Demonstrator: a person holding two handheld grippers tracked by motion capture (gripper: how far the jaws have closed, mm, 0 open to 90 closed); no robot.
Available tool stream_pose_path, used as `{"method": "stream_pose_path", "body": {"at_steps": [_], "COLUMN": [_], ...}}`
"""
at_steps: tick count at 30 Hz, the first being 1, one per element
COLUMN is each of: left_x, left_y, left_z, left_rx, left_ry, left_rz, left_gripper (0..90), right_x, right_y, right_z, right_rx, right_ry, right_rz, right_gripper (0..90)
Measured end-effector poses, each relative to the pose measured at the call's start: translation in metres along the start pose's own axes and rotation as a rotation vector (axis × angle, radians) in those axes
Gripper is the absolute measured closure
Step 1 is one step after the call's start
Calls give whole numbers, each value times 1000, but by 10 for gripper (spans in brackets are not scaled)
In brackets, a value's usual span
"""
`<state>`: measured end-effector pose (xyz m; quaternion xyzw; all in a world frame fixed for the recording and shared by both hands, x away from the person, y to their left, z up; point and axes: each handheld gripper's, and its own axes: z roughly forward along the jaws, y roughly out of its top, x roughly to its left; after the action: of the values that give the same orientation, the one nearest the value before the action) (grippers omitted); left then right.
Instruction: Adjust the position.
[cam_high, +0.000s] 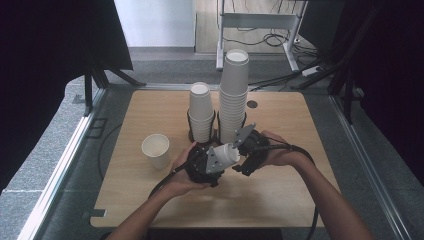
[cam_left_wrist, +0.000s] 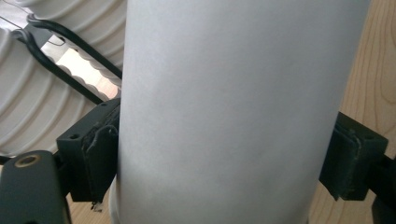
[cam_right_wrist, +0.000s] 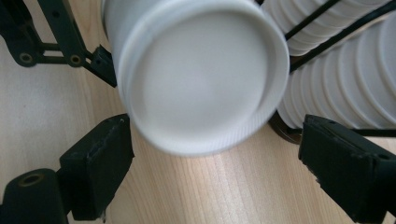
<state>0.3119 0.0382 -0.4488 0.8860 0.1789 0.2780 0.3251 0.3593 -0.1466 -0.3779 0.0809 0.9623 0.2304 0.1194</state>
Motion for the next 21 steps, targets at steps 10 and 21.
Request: {"method": "stream_pose_path", "body": {"at_steps": [10, 21], "left_x": [-5, -11], "left_y": [3, 5], "left_z": [3, 8], "left_rx": [-2, 18], "left_ry": [-6, -12], "left_rz": [15, 42], "left_gripper": [132, 131], "right_x": [1, 1], "right_y": [23, 25], "right_z": [15, 26], "right_rx": [107, 153], "right_ry": [77, 151], "right_rz": [-73, -90], "right_gripper": [101, 205]}}
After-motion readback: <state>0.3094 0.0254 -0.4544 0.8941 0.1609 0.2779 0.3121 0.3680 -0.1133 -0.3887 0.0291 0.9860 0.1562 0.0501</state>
